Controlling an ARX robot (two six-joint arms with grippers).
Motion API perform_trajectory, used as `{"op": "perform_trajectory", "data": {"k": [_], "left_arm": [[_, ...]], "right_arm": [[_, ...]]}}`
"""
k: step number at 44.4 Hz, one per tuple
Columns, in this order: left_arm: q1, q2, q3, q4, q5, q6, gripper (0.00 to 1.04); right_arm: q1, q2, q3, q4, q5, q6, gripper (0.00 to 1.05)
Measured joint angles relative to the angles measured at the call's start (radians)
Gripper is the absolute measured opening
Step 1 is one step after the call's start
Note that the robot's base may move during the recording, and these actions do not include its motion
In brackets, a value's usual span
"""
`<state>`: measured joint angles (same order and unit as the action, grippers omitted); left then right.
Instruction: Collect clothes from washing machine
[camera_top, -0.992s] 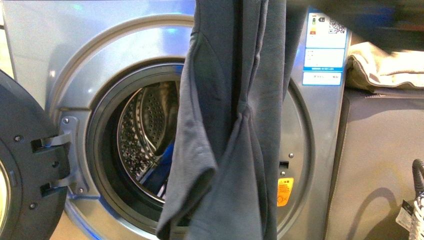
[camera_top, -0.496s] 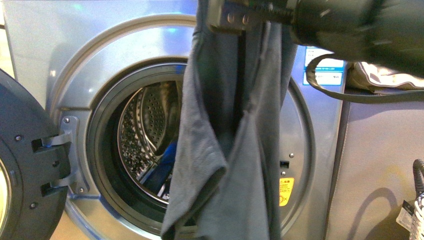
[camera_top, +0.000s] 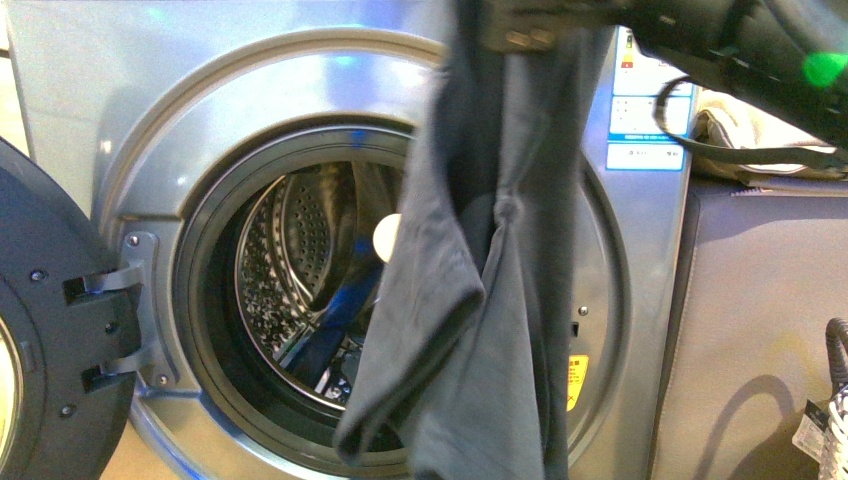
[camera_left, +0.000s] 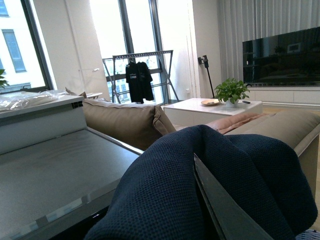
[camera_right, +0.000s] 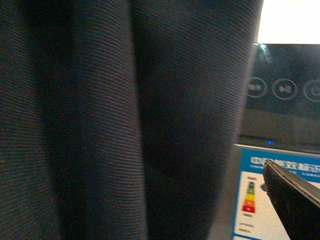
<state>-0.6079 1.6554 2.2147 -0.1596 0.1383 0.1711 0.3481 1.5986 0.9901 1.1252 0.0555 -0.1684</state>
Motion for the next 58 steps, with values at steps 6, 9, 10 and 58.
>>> {"op": "perform_trajectory", "data": {"k": [6,9,10,58], "left_arm": [[0.0,0.0,0.0,-0.001,0.0,-0.001,0.07],[0.0,0.001,0.0,-0.002,0.0,-0.003,0.07],[0.0,0.002,0.0,-0.002,0.0,-0.003,0.07],[0.0,0.002,0.0,-0.003,0.0,-0.003,0.07]], "right_arm": [[-0.044,0.016,0.023,-0.039,-0.013,0.045,0.97],[-0.058,0.026,0.035,-0.058,-0.035,0.075,0.97],[-0.062,0.029,0.039,-0.066,-0.05,0.089,0.97],[0.043,0.003,0.071,-0.227,-0.324,0.229,0.41]]}}
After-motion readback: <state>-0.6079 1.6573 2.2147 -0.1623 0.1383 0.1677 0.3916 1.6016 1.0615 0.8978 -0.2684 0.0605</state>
